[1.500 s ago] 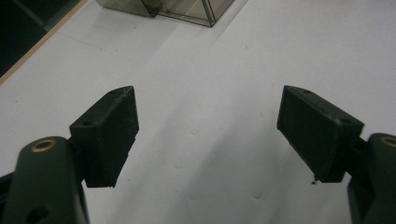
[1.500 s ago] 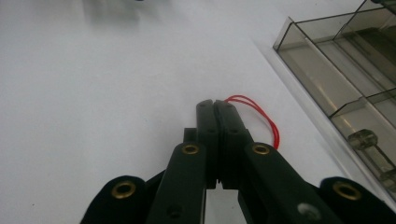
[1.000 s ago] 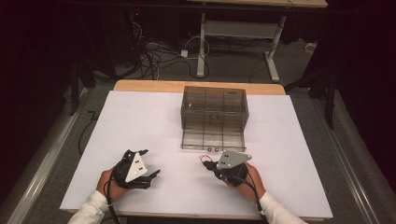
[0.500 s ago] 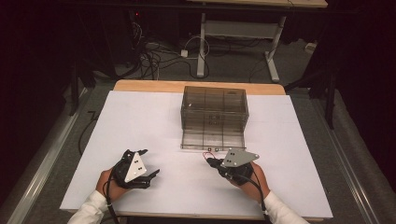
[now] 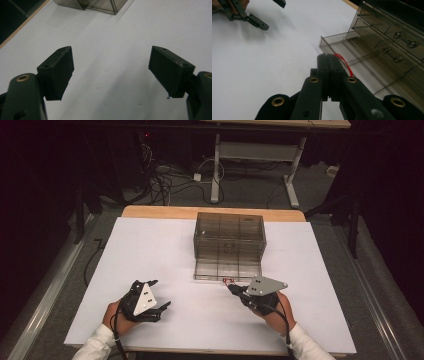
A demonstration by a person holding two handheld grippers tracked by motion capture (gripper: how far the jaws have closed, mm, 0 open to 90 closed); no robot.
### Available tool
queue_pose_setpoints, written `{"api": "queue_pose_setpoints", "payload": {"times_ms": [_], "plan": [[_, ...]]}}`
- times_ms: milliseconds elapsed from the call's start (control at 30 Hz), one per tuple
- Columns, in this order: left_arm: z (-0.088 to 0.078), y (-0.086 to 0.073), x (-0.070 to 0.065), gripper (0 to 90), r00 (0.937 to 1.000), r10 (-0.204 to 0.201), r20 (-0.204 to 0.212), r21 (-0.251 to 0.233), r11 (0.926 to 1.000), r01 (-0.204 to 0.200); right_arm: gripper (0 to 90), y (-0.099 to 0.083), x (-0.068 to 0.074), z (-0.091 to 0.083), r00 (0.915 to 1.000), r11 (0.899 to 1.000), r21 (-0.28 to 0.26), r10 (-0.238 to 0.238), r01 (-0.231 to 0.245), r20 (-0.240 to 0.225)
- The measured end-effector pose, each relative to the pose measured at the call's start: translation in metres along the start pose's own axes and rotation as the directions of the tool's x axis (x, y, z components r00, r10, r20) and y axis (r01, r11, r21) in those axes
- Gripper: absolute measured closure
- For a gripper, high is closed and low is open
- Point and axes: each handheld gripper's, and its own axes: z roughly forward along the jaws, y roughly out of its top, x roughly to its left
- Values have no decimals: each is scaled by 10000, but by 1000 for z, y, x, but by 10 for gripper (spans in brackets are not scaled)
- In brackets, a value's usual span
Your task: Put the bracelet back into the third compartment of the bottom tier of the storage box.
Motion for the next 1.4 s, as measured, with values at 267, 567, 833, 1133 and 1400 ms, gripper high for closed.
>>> {"api": "queue_pose_setpoints", "payload": {"times_ms": [267,567,833,1133,1400], "plan": [[0,0,0,196,10000,16,-71,-36,10000,-16,900,0,-10,-10,9989,9996,-211,201,-192,431],[0,0,-1,196,10000,44,-43,-11,10000,-44,900,-3,-24,-17,9943,9983,-333,510,-481,935],[0,-1,1,196,10000,-25,-43,-21,10000,25,900,-8,-35,-19,9883,9965,-162,836,-822,1280],[0,-1,0,196,10000,-15,-20,-15,10000,15,900,-14,-44,-19,9836,9953,1,954,-965,1532],[1,-1,0,196,10000,1,-7,-5,10000,-1,900,-18,-48,-17,9803,9940,116,1055,-1090,1668]]}}
